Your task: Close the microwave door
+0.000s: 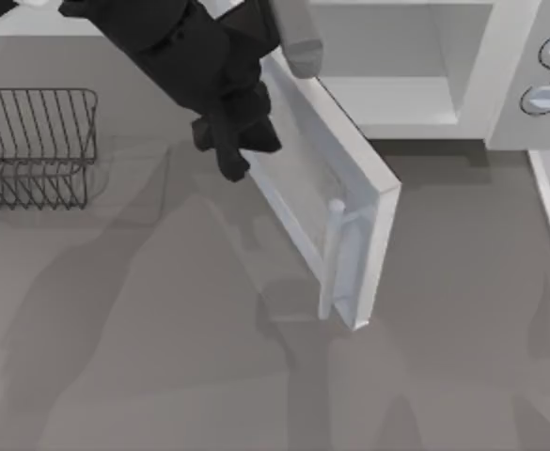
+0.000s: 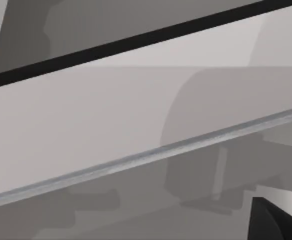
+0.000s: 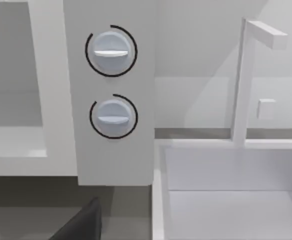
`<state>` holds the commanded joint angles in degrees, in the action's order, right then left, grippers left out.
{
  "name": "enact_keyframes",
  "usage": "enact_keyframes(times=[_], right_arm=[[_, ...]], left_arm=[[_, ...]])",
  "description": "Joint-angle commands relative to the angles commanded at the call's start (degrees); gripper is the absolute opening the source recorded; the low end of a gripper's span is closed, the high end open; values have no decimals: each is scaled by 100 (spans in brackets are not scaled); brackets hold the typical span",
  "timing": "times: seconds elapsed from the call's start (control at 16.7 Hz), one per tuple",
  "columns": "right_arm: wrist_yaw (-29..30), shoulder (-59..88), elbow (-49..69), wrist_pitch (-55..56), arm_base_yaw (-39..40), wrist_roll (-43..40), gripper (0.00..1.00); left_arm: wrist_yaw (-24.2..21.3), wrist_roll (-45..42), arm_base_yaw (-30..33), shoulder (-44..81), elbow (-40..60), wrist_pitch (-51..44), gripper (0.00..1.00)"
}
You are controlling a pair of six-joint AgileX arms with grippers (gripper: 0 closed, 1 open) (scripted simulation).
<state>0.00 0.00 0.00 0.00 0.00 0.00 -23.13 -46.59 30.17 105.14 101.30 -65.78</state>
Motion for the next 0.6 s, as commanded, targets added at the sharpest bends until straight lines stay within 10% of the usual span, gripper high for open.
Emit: enact_keyframes(times=[0.6], right_arm=[[0,0,0,0,0,0,100]], left_arm=[[94,268,269,207,258,52,0]])
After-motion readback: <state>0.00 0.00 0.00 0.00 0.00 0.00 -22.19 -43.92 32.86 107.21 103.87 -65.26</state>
